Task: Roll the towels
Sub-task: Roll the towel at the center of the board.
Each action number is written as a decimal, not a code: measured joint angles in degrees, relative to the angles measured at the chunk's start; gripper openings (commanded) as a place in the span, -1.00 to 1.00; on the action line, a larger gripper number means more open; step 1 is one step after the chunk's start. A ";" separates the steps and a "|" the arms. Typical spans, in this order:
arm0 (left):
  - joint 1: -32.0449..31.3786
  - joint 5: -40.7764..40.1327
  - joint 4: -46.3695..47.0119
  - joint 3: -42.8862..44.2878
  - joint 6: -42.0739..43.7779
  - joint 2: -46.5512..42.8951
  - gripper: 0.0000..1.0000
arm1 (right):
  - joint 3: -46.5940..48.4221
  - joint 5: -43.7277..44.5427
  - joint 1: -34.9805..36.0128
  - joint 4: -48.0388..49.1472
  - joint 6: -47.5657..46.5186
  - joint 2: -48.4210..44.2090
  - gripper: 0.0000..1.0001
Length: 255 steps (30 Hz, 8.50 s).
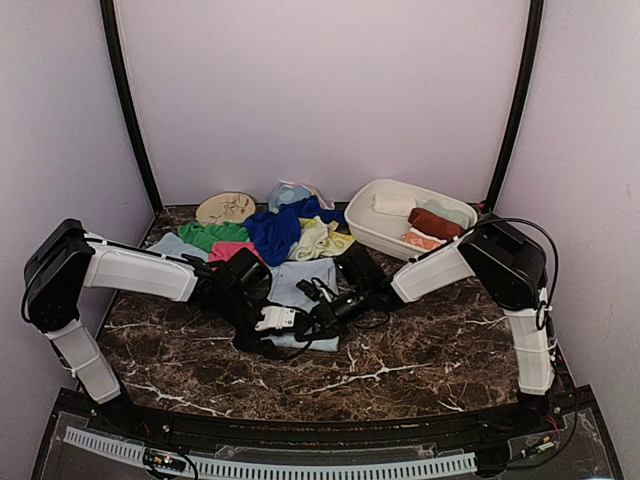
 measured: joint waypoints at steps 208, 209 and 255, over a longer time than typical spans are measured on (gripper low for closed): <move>5.84 10.01 1.55 1.73 -0.85 1.33 -0.06 | 2.32 2.49 -1.29 -4.09 -20.13 1.14 -1.00; 5.73 9.44 2.05 1.81 -0.85 1.49 -0.09 | 2.32 2.36 -1.40 -4.15 -19.80 1.14 -1.00; 7.45 29.14 -31.56 37.68 -9.49 30.10 -0.73 | -45.53 66.58 3.04 11.80 -43.82 -69.59 0.97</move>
